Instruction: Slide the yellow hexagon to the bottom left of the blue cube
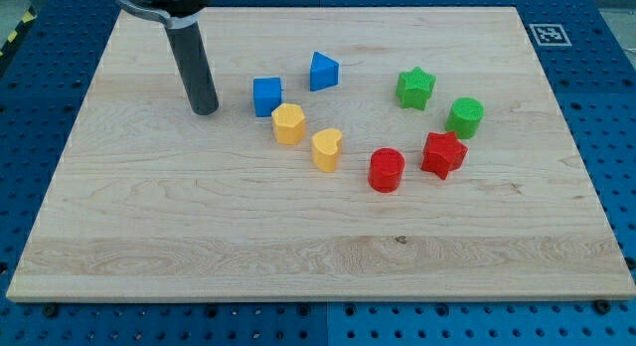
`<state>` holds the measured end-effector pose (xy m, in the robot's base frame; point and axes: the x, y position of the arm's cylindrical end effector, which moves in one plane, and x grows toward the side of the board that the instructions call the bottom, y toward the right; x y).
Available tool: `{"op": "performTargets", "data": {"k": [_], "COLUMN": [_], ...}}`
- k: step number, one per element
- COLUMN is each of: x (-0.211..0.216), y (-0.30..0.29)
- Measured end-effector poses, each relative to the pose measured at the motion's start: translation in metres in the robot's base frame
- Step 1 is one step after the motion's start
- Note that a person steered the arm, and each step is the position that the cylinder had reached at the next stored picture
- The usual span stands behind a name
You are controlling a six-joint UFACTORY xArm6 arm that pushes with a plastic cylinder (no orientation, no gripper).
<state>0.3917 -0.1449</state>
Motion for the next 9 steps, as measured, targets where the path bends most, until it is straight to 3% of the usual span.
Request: {"op": "performTargets", "data": {"k": [2, 6, 9], "x": [-0.059, -0.054, -0.037], "y": [0.010, 0.058, 0.126]}}
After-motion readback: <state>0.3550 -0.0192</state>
